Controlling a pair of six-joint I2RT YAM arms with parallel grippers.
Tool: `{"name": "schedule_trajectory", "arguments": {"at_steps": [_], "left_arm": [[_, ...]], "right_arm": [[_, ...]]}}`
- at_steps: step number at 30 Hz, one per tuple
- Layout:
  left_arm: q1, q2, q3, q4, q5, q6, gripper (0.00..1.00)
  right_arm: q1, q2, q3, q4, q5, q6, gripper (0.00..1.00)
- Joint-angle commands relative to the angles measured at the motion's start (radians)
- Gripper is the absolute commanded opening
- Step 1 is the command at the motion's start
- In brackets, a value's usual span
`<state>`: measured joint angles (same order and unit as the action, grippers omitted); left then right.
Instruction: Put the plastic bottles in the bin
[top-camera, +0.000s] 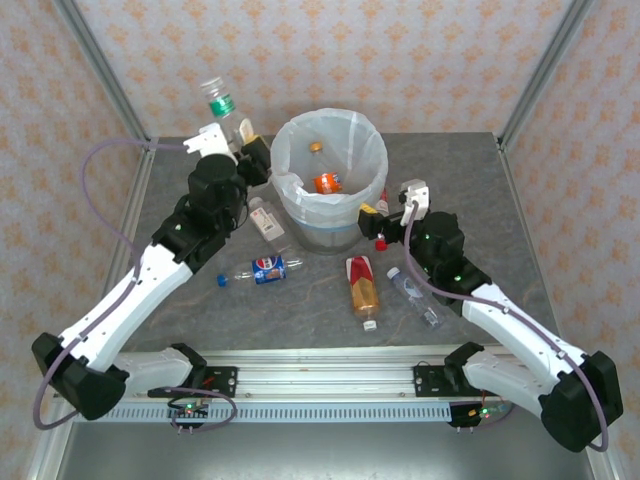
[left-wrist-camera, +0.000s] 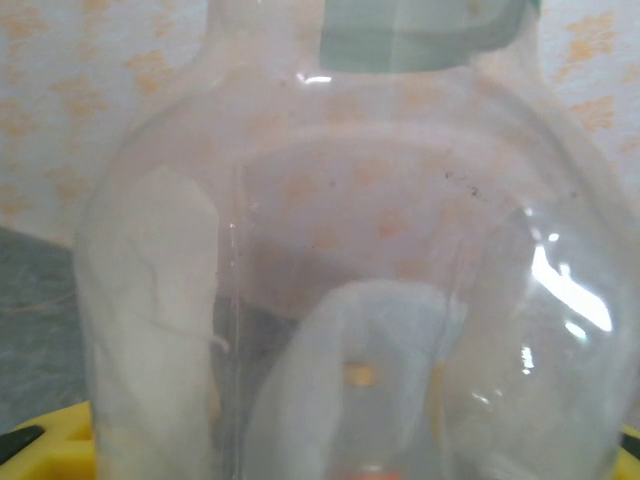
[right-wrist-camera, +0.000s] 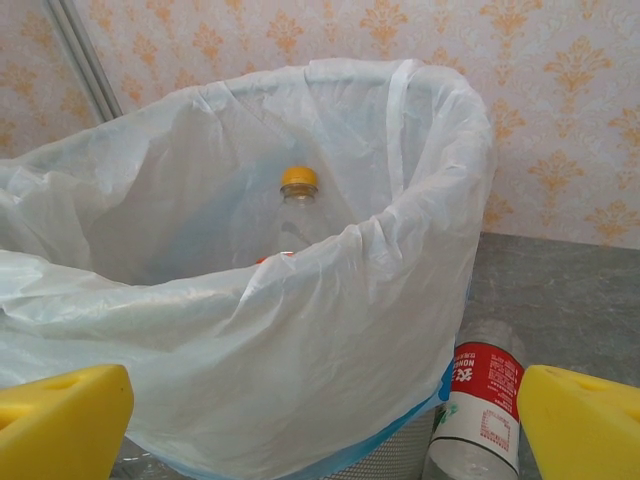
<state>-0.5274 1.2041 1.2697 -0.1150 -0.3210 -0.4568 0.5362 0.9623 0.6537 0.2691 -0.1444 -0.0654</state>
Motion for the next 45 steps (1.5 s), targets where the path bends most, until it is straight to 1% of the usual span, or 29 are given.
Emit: {"name": "schedule_trajectory", "arguments": {"at_steps": [1,8,13,17,21,25,28,31,33,36,38,43,45], "left_arm": [[0.006,0.060,0.118,0.036,0.131,0.067,0.53],[0.006,0.190,0.247,0.028,0.266,0.079,0.53],[0.003,0.271,0.270,0.050,0.349,0.094,0.53],[0.002,0.327,0.281,0.046,0.357,0.156,0.52],[0.001,0.385,0.324,-0.034,0.341,0.219,0.52],[0.000,0.452,0.370,-0.095,0.372,0.241,0.52],[-0.021,0.507,0.403,-0.121,0.409,0.258,0.52],[-0.058,0.564,0.458,-0.168,0.384,0.263,0.53],[-0.083,0.605,0.501,-0.207,0.302,0.202,0.55],[-0.108,0.665,0.568,-0.271,0.209,0.107,0.55],[-0.117,0.690,0.581,-0.270,0.178,0.061,0.55],[-0.118,0.699,0.576,-0.245,0.163,-0.057,0.64],[-0.118,0.699,0.579,-0.244,0.173,-0.071,0.70]], "right_arm": [[0.004,-0.040,0.001,0.008,0.021,0.016,0.99],[0.004,-0.094,-0.021,-0.022,0.043,0.019,0.99],[0.005,-0.128,-0.035,-0.049,0.061,0.028,0.99],[0.004,-0.135,-0.037,-0.075,0.057,0.035,0.99],[0.005,-0.135,-0.037,-0.092,0.055,0.036,0.99],[0.005,-0.132,-0.033,-0.096,0.062,0.035,0.99],[0.005,-0.126,-0.029,-0.099,0.063,0.035,0.99],[0.004,-0.122,-0.025,-0.111,0.070,0.041,0.99],[0.005,-0.120,-0.022,-0.121,0.074,0.042,0.99],[0.004,-0.118,-0.024,-0.125,0.078,0.043,0.99],[0.004,-0.116,-0.023,-0.126,0.078,0.044,0.99],[0.004,-0.104,-0.009,-0.151,0.076,0.034,0.99],[0.005,-0.103,-0.008,-0.156,0.078,0.033,0.99]]}}
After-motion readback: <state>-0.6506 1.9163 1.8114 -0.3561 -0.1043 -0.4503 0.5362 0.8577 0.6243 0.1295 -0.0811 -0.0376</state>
